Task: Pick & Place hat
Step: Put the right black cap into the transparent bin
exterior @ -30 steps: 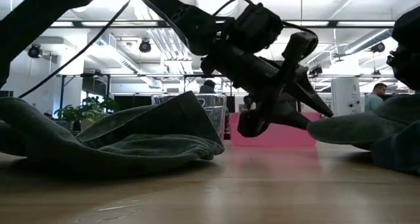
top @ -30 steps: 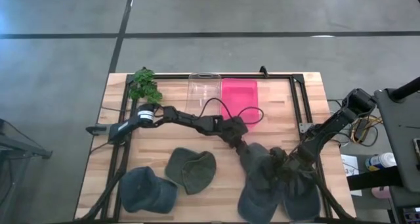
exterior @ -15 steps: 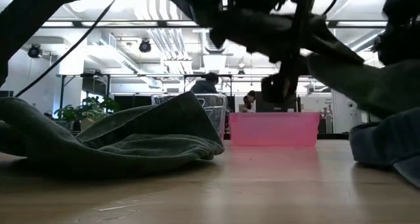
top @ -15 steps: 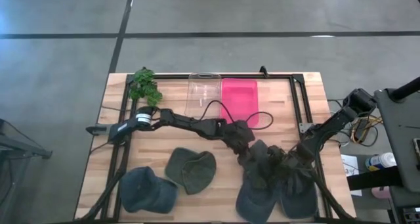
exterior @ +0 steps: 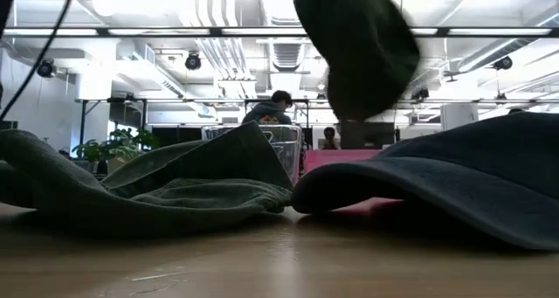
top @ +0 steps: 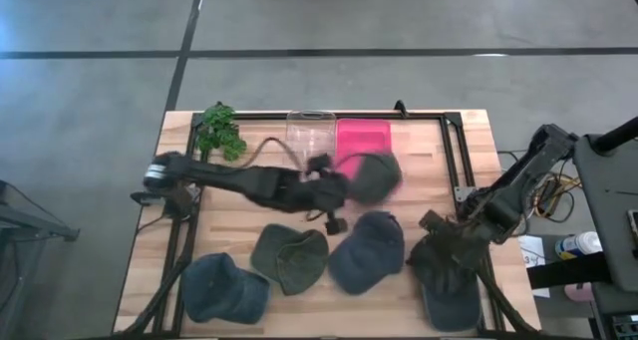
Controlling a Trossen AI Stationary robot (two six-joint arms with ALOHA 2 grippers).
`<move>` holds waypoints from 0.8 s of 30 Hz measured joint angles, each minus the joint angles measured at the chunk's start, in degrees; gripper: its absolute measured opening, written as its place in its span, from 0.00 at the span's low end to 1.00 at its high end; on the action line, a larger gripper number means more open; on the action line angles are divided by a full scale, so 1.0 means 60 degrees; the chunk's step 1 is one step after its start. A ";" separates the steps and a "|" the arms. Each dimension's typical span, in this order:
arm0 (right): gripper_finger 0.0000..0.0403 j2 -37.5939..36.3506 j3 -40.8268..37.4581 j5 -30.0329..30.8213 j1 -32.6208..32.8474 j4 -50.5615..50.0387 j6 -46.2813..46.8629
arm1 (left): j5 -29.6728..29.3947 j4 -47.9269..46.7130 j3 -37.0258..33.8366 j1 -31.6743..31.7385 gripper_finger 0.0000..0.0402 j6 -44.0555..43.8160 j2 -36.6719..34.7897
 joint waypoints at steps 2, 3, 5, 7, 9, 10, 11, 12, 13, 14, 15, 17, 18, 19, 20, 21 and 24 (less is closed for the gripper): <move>0.61 -0.0148 0.0301 0.0757 -0.0253 -0.0168 -0.0579 | -0.1763 0.0254 -0.0320 -0.0123 0.02 -0.1960 -0.0605; 0.61 -0.0188 0.0426 0.1199 -0.0380 -0.0163 -0.0799 | -0.2562 0.0443 -0.0592 -0.0167 0.02 -0.2892 -0.0906; 0.61 -0.0244 0.0607 0.2037 -0.0629 -0.0177 -0.0983 | -0.3838 0.1299 -0.1376 -0.0280 0.02 -0.4307 -0.1406; 0.61 -0.0251 0.0739 0.2779 -0.0962 -0.0185 -0.0989 | -0.4263 0.2967 -0.2383 -0.0426 0.02 -0.4915 -0.1790; 0.61 -0.0263 0.0823 0.3282 -0.1290 -0.0167 -0.0939 | -0.4088 0.5583 -0.3549 -0.0591 0.02 -0.4931 -0.2137; 0.61 -0.0269 0.0857 0.3502 -0.1464 -0.0144 -0.0936 | -0.3780 0.6980 -0.4146 -0.0622 0.02 -0.4803 -0.2304; 0.61 -0.0283 0.0897 0.3644 -0.1619 -0.0091 -0.1016 | -0.3241 0.8400 -0.4718 -0.0622 0.02 -0.4614 -0.2501; 0.61 -0.0294 0.0933 0.3639 -0.1762 -0.0041 -0.1241 | -0.2583 0.9832 -0.5243 -0.0612 0.02 -0.4435 -0.2682; 0.61 -0.0311 0.0969 0.3617 -0.1827 -0.0004 -0.1531 | -0.1933 1.1004 -0.5774 -0.0610 0.02 -0.4218 -0.2911; 0.61 -0.0366 0.1037 0.3489 -0.1840 0.0016 -0.1758 | -0.1387 1.2000 -0.6278 -0.0608 0.02 -0.3992 -0.3139; 0.61 -0.0424 0.1113 0.3374 -0.1831 0.0023 -0.1956 | -0.0708 1.3015 -0.6787 -0.0608 0.02 -0.3732 -0.3388; 0.61 -0.0568 0.1311 0.3166 -0.1798 0.0011 -0.2263 | 0.0379 1.4985 -0.7758 -0.0678 0.02 -0.3238 -0.3850; 0.60 -0.0645 0.1382 0.3083 -0.1783 -0.0003 -0.2360 | 0.0847 1.6171 -0.8189 -0.0712 0.02 -0.2934 -0.4048; 0.60 -0.0717 0.1431 0.3024 -0.1776 -0.0068 -0.2491 | 0.1344 1.7273 -0.8554 -0.0724 0.02 -0.2627 -0.4221; 0.60 -0.0753 0.1477 0.3037 -0.1779 -0.0096 -0.2621 | 0.2107 1.8451 -0.8893 -0.0713 0.02 -0.2359 -0.4386; 0.60 -0.0789 0.1554 0.3075 -0.1789 -0.0129 -0.2752 | 0.3244 1.9429 -0.9154 -0.0621 0.02 -0.2137 -0.4518; 0.60 -0.0858 0.1804 0.3255 -0.1920 -0.0352 -0.3190 | 0.5067 2.0060 -0.9645 -0.0415 0.02 -0.1985 -0.5004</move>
